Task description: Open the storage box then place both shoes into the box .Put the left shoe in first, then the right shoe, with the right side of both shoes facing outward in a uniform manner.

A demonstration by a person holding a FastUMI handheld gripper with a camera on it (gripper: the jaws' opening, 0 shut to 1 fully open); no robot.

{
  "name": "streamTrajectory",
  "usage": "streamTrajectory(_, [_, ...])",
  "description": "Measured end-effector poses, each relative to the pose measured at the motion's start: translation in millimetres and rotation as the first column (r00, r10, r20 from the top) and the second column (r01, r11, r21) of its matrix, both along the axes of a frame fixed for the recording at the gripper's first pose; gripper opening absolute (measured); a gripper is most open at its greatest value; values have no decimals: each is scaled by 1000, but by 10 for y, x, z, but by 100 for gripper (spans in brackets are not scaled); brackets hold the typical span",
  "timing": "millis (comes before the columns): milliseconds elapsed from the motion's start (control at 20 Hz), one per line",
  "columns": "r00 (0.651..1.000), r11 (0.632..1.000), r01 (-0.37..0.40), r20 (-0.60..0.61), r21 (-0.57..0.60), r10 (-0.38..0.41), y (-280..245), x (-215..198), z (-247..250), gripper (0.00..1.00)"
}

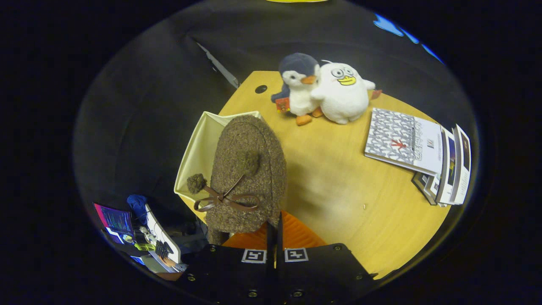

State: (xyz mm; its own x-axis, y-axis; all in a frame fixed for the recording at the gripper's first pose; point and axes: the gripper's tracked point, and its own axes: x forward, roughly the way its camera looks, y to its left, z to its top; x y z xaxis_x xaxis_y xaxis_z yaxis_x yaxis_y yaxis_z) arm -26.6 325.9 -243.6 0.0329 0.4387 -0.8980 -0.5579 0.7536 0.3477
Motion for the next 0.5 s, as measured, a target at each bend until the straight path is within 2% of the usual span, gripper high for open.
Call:
streamTrajectory(200, [996,997,-77,48,3,77,517,130,87,2])
streamTrajectory(500, [991,991,-132,28,-1,132,1110,151,52,2])
